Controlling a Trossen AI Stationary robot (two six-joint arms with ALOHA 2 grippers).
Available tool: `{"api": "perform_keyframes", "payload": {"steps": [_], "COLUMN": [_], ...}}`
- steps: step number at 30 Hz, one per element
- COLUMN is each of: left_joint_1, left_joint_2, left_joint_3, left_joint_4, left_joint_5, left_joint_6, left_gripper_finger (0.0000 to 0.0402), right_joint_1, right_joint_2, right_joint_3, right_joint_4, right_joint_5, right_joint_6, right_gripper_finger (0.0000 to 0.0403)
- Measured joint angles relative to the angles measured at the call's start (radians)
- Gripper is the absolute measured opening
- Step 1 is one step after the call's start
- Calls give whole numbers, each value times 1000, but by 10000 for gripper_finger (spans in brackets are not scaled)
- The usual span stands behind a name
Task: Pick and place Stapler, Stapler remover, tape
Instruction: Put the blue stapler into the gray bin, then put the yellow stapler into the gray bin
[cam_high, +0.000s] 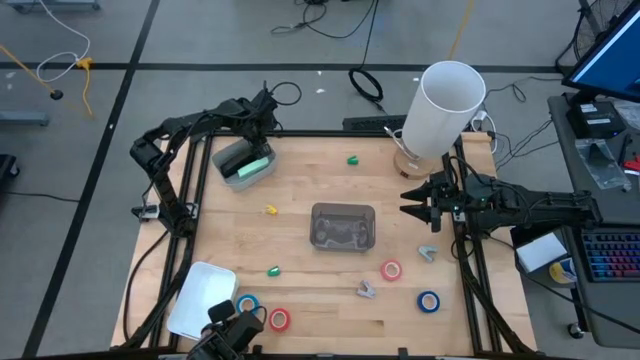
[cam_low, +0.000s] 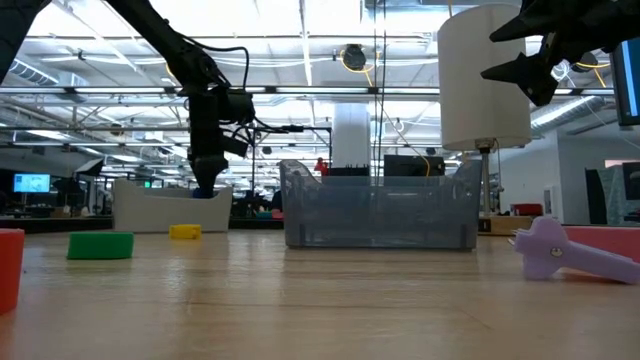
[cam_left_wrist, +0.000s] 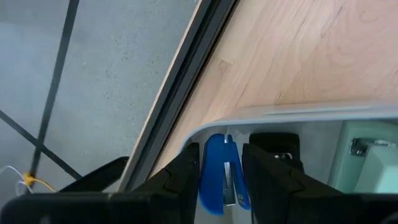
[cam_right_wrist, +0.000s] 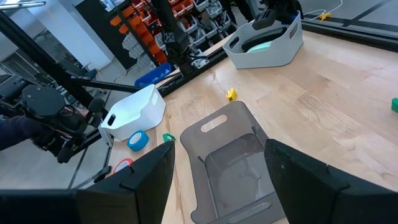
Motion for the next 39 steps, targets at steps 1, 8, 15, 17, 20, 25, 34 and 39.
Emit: {"api": "perform_keyframes", "payload": {"steps": [1,8,15,17,20,25,34,39], "left_joint_1": [0,0,-2,-2,-6,-27,-125,-228], "left_joint_2": [0,0,0,0,-5,-59,-246,-328], "left_joint_3": [0,0,1,1,1,2,2,2], "left_joint_4": [0,0,0,0,-4,-10,-89,-136], "left_joint_5": [-3,-4,-4,-4,-4,-5,213,484], "left_joint_6": [12,86,94,93,89,41,-131,-149], "left_gripper_finger": [124,125,125,125,125,125,124,124], "right_joint_1": [0,0,0,0,0,0,0,0], "right_joint_2": [0,0,0,0,0,0,0,0], "right_joint_3": [0,0,0,0,0,0,0,0], "right_joint_4": [0,0,0,0,0,0,0,0], "right_joint_5": [0,0,0,0,0,0,0,0], "right_joint_6": [0,0,0,0,0,0,0,-1], "right_gripper_finger": [242,242,242,242,242,242,242,242]}}
